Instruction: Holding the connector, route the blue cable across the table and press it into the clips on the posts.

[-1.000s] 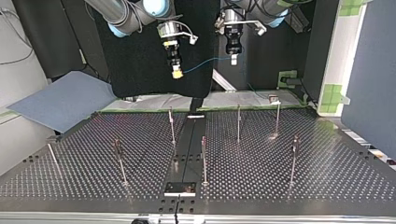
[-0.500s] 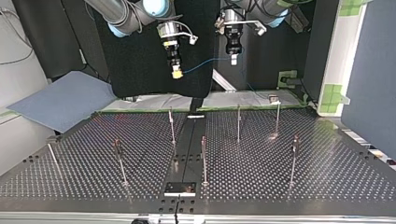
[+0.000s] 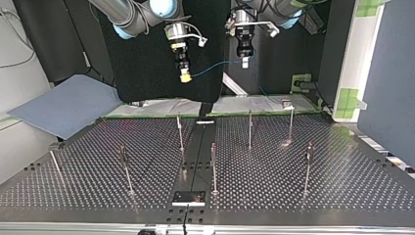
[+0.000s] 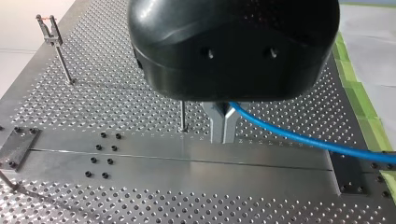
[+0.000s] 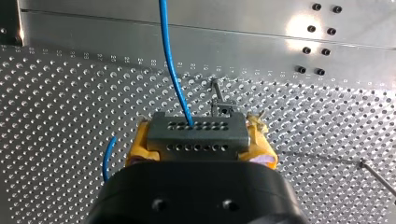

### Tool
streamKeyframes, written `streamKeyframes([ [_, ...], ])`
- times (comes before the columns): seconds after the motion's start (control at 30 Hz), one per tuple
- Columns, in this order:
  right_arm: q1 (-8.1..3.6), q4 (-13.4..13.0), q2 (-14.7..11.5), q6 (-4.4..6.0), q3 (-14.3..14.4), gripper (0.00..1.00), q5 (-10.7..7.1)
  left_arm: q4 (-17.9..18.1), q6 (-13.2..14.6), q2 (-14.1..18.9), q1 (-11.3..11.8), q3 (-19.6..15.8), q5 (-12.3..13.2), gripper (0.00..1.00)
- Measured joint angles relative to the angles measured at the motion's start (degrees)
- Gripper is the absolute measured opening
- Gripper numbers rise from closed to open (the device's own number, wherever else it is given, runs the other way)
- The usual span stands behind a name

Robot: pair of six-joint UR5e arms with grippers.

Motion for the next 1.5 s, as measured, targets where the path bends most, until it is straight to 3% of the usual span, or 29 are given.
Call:
streamKeyframes([
  [0.3, 0.04, 0.54, 0.56, -0.05, -0.55, 0.00, 0.34, 0.46, 0.46, -0.45, -0.45, -0.46, -0.45, 0.00],
  [0.63, 0.09, 5.55, 4.61, -0.09, -1.90, 0.00, 0.61, 2.41, 2.07, -5.04, -3.61, -1.30, -3.61, 0.00],
  [0.97, 0.09, 10.78, 4.92, -0.09, -1.93, 0.00, 0.62, 2.46, 2.11, -9.93, -3.77, -1.32, -3.78, 0.00],
  [1.17, 0.00, 13.80, 4.33, -0.04, -2.48, 0.00, 0.71, 2.05, 1.76, -10.41, -3.85, -1.29, -3.70, 0.00],
  [1.3, 0.19, 15.54, 2.76, 1.08, -3.54, 0.00, 0.94, 0.66, 0.91, -9.09, -4.05, -1.19, -3.55, 0.00],
  [1.5, 0.34, 18.29, -0.07, 3.81, -4.05, 0.00, -0.89, -1.76, -0.30, -6.69, -2.66, -0.02, -1.78, 0.00],
])
